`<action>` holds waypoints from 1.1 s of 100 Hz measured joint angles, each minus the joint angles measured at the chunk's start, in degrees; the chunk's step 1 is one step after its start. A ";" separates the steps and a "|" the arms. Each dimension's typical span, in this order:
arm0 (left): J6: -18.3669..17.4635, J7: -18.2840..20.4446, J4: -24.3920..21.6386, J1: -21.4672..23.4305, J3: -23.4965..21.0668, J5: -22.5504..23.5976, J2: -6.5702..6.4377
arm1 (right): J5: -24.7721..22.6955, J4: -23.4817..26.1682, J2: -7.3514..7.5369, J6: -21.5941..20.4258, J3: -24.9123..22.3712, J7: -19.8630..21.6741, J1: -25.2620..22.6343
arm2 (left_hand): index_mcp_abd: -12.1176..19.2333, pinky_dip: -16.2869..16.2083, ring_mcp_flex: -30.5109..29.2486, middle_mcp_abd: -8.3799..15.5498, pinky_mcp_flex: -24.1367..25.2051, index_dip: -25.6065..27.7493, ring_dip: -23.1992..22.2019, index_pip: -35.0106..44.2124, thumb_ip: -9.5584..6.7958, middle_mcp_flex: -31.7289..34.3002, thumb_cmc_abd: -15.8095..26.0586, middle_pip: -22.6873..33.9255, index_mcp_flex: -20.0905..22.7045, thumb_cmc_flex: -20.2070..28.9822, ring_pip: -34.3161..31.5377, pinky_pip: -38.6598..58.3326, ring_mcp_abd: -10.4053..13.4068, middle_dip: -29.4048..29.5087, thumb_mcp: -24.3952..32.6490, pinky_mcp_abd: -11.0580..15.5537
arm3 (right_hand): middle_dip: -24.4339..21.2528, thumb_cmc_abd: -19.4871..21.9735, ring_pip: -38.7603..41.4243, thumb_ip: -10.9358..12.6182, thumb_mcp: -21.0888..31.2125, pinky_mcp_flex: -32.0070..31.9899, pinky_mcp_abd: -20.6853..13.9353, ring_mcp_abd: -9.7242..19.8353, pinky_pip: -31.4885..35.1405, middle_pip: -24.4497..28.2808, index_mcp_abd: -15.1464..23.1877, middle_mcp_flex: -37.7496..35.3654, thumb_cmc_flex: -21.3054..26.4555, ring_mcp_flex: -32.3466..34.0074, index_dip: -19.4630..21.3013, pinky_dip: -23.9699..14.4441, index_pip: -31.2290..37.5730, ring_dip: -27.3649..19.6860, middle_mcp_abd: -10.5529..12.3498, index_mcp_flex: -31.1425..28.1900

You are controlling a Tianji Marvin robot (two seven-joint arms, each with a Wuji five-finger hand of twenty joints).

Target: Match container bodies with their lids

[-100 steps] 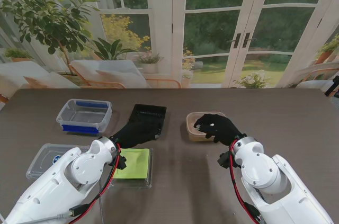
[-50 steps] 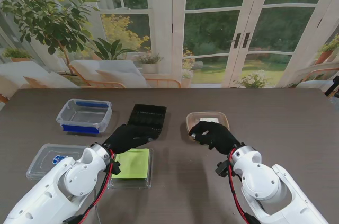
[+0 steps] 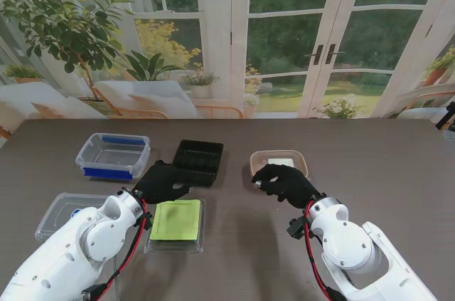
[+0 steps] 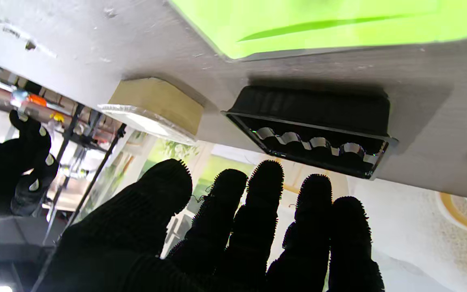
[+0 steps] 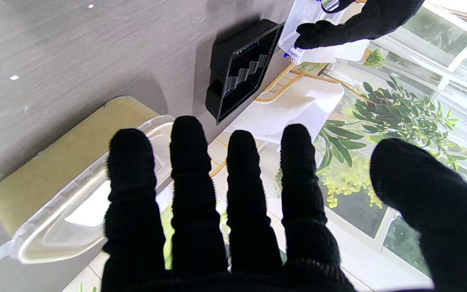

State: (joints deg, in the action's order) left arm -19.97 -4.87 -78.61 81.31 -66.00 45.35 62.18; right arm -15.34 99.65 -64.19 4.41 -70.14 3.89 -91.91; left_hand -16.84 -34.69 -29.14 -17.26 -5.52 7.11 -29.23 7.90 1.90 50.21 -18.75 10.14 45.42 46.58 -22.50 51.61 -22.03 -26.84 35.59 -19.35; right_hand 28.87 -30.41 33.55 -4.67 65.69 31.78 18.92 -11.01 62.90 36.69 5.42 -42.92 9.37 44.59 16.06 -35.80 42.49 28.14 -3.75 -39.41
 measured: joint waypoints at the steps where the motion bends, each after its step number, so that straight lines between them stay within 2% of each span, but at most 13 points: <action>1: -0.16 -0.01 0.20 -0.23 0.11 0.22 -0.05 | 0.02 -0.02 0.00 0.00 0.00 0.00 0.01 | 0.09 0.01 0.05 0.13 0.01 0.02 0.00 0.13 0.00 -0.31 -0.01 0.02 0.00 -0.03 0.00 0.00 0.11 -0.03 0.19 0.20 | 0.00 0.00 0.00 0.00 0.00 0.00 0.00 0.00 0.00 0.00 0.00 0.00 0.00 0.00 0.00 0.00 0.00 0.00 0.00 0.00; 20: -2.17 -3.74 5.02 -4.94 2.90 4.81 -0.77 | 0.69 -0.66 -0.11 -0.01 0.11 -0.14 0.35 | 1.39 1.08 1.14 1.37 0.04 0.57 0.16 1.02 0.11 -2.56 -5.01 0.04 0.00 -0.63 0.01 -0.02 1.76 0.53 4.84 1.97 | -0.01 0.00 -0.01 0.00 0.00 0.00 0.00 0.00 0.00 0.00 0.00 0.00 0.00 0.00 0.00 0.00 0.00 0.00 0.00 0.00; 22: -2.18 -3.99 5.41 -5.33 3.19 4.92 -0.81 | 0.75 -0.73 -0.12 -0.01 0.12 -0.15 0.39 | 1.41 1.11 1.14 1.41 0.04 0.62 0.17 1.05 0.68 -2.91 -5.37 -0.03 0.00 -0.56 0.01 -0.02 1.87 0.53 5.13 2.09 | -0.01 0.00 -0.01 0.00 0.00 0.00 0.00 0.00 0.00 0.00 0.00 0.00 0.00 0.00 0.00 0.00 0.00 0.00 0.00 0.00; 38: -2.18 -3.59 7.62 -7.96 5.23 5.22 -1.12 | 1.26 -1.17 -0.16 0.00 0.20 -0.12 0.61 | 1.62 1.77 1.61 1.96 0.71 0.93 0.22 1.14 0.69 -3.69 -6.82 0.06 -0.03 -0.58 0.01 -0.59 2.87 0.33 7.62 3.18 | -0.02 0.00 -0.01 0.00 0.00 0.00 0.00 0.00 -0.01 0.00 0.00 0.00 0.00 0.00 0.00 0.00 0.00 0.00 0.00 0.00; 42: -2.18 -3.39 8.25 -8.64 5.84 5.62 -1.21 | 1.46 -1.26 -0.18 0.01 0.23 -0.12 0.64 | 1.91 1.86 1.63 2.10 0.74 1.39 0.45 1.34 0.71 -4.37 -8.75 -0.64 -0.03 -0.60 0.01 -0.60 3.08 0.66 8.65 3.43 | -0.02 0.00 -0.01 0.00 0.00 0.00 0.00 0.00 -0.02 0.00 0.00 0.00 0.00 0.00 0.00 0.00 0.00 0.00 0.00 0.00; 44: -2.19 -3.34 8.61 -9.00 6.16 5.91 -1.26 | 1.57 -1.29 -0.19 0.03 0.24 -0.12 0.65 | 2.23 1.87 1.66 2.28 0.83 1.50 0.53 1.84 1.89 -4.37 -9.33 0.09 -0.03 -0.59 0.01 -0.61 3.09 0.66 8.76 3.48 | -0.02 0.00 -0.01 0.00 0.00 0.00 0.00 0.00 -0.02 0.00 0.00 -0.01 0.00 0.00 0.00 0.00 0.00 0.00 0.00 0.00; 58: -2.36 -4.80 11.73 -11.65 9.00 8.46 -1.60 | 1.87 -1.33 -0.24 0.08 0.24 -0.08 0.65 | 2.98 2.25 1.70 3.14 0.99 2.61 0.58 2.41 1.90 -4.36 -11.84 0.10 -0.03 -0.60 0.01 -0.63 4.00 1.06 10.89 4.33 | -0.03 0.00 -0.01 0.00 0.00 0.00 0.00 0.00 -0.02 0.00 0.00 -0.03 0.00 0.00 0.00 0.00 0.00 0.00 0.00 0.00; 69: -2.27 -7.05 14.25 -13.56 11.14 9.15 -1.67 | 2.07 -1.33 -0.24 0.12 0.24 0.00 0.64 | 3.43 2.49 1.70 3.50 0.99 3.09 0.58 2.55 1.91 -4.36 -12.27 0.39 -0.03 -0.60 0.01 -0.63 4.52 1.06 10.97 4.93 | -0.04 0.00 -0.01 0.00 0.00 0.00 0.00 0.00 -0.02 0.00 0.00 -0.03 0.00 0.00 0.00 0.00 0.00 -0.01 0.00 0.00; 84: -1.53 -8.24 17.64 -16.44 14.60 8.64 -1.64 | 2.33 -1.33 -0.25 0.13 0.24 0.04 0.62 | 3.54 2.49 1.67 3.64 1.00 3.75 0.15 2.55 1.91 -4.36 -12.79 1.66 -0.03 -0.61 -0.27 -0.63 4.67 0.38 11.52 5.75 | -0.07 0.00 -0.01 0.00 0.00 0.00 0.00 0.00 -0.02 0.00 0.00 -0.06 0.00 0.00 0.00 0.00 0.00 -0.01 0.00 0.00; 96: -1.37 -9.76 21.04 -19.09 18.02 7.88 -1.48 | 2.82 -1.37 -0.29 0.20 0.24 0.04 0.63 | 3.71 2.50 1.09 3.85 0.79 4.33 -1.46 3.13 1.91 -4.36 -13.42 2.82 -0.03 -0.62 -2.78 -0.46 5.80 -1.07 12.20 7.14 | -0.08 0.00 -0.01 0.00 0.00 0.00 0.00 0.00 -0.02 0.00 0.00 -0.08 0.00 0.00 0.00 0.00 0.00 -0.01 0.00 0.00; 110: -1.40 -11.03 24.76 -21.85 21.41 6.51 -1.04 | 3.20 -1.48 -0.35 0.27 0.21 0.00 0.65 | 4.21 2.53 0.96 4.13 0.56 5.21 -3.71 4.31 1.91 -4.32 -13.42 4.93 -0.03 -0.63 -6.57 2.30 5.90 -3.50 12.44 7.81 | -0.10 0.00 -0.01 0.00 0.00 0.00 0.00 0.00 -0.02 -0.28 0.00 -0.11 0.00 0.00 0.00 0.00 0.00 -0.01 0.00 0.00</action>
State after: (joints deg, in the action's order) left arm -21.37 -15.91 -53.86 59.46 -44.59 51.86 61.14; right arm -12.15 98.17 -64.54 4.68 -69.93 3.89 -91.26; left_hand -12.63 -32.16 -28.18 -13.13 -4.97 12.32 -32.94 12.21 3.81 45.89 -32.18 15.07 45.39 45.95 -29.06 53.91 -16.13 -30.34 48.02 -11.54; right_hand 28.78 -30.41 33.54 -4.67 65.69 31.78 18.92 -11.01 62.88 36.41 5.42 -43.03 9.37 44.59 16.06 -35.80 42.49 28.14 -3.75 -39.41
